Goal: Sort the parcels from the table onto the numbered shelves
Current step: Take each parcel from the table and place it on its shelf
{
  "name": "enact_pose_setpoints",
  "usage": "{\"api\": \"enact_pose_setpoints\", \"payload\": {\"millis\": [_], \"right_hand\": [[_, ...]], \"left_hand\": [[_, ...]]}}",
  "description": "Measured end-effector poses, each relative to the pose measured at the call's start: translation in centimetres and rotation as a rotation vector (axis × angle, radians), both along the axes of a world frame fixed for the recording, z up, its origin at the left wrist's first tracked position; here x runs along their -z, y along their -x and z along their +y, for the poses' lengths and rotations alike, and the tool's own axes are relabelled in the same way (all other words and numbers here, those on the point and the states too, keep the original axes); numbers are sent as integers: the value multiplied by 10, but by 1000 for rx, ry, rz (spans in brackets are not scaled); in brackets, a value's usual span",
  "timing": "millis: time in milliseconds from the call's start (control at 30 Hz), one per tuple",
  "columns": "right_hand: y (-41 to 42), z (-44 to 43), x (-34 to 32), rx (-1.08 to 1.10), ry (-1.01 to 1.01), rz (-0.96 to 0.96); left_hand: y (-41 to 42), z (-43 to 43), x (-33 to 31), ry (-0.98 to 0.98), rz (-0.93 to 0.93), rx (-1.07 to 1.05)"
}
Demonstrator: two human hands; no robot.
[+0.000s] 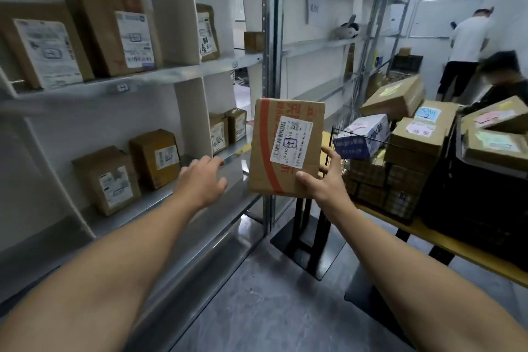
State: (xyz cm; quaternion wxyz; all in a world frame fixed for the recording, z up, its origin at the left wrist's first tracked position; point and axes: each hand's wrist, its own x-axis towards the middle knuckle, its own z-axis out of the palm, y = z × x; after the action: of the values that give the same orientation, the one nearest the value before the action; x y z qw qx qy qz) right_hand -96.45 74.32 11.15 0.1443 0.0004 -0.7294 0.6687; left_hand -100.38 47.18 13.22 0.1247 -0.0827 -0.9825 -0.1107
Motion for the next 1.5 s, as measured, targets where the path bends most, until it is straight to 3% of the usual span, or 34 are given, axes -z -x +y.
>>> {"api": "enact_pose_setpoints", "payload": {"millis": [367,933,1333,1500], "right_hand": [[202,16,-89,-64,75,211],[560,24,-175,-374,31,423],[672,-16,-187,-617,-6,393],[694,-29,-190,-608,-78,348]], "left_hand": [[165,25,-101,30,269,-23],[411,53,-163,196,469,-285],[453,34,-162,266,575,-406],[465,28,-162,272,624,-397]]}}
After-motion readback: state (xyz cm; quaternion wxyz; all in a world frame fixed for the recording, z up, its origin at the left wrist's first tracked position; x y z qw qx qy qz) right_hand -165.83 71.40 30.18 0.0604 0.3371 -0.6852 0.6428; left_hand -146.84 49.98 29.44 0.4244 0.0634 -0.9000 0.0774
